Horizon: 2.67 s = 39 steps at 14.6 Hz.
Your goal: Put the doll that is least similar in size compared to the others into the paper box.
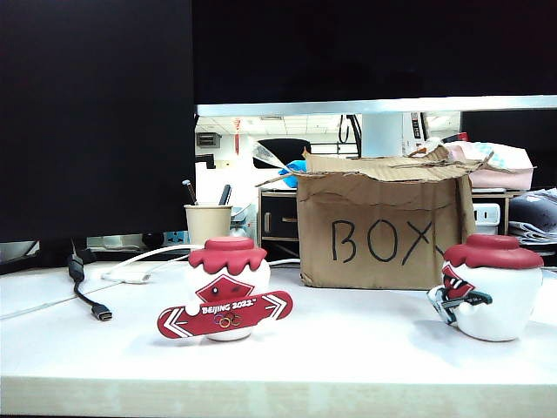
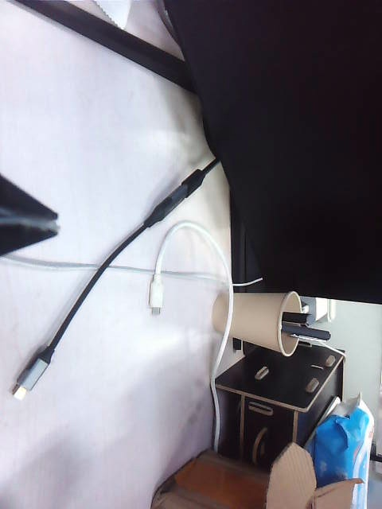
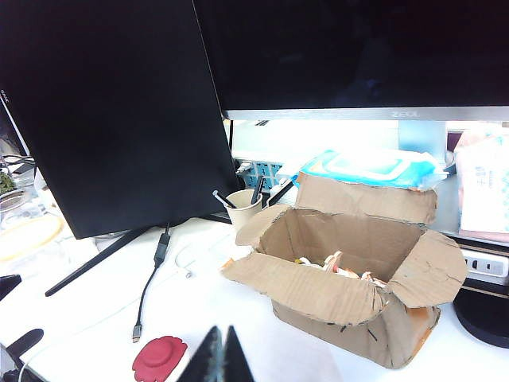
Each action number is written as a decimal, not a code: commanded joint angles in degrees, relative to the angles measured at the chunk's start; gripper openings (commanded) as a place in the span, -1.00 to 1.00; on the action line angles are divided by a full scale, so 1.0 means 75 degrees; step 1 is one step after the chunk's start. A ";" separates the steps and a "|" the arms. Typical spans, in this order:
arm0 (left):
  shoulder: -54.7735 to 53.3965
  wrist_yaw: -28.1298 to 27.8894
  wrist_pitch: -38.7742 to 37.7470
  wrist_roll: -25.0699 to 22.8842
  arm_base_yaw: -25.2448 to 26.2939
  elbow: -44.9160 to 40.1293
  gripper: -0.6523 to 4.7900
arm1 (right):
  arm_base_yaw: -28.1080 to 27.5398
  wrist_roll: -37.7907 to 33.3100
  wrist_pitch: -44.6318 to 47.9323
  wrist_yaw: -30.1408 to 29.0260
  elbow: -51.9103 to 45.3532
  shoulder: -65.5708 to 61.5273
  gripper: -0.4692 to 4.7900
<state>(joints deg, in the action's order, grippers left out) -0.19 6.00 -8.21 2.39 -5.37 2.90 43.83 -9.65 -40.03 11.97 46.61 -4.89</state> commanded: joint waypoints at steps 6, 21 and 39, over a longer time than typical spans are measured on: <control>0.0000 0.0210 0.0070 -0.0012 0.0781 0.0020 -0.78 | -0.0017 -0.0029 0.0079 -0.0015 0.0012 0.0012 -0.85; 0.0000 0.0230 0.0070 -0.0012 0.0772 0.0020 -0.78 | -0.6100 0.0338 0.5409 -0.1647 -0.5438 0.0624 -0.84; 0.0000 0.0233 0.0070 -0.0012 0.0772 0.0020 -0.78 | -0.5432 0.0938 0.5543 -0.1594 -0.6152 0.0627 -0.84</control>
<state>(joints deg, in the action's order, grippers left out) -0.19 7.51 -8.38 2.39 0.43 2.90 3.03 -2.70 0.19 -0.03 0.67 -0.19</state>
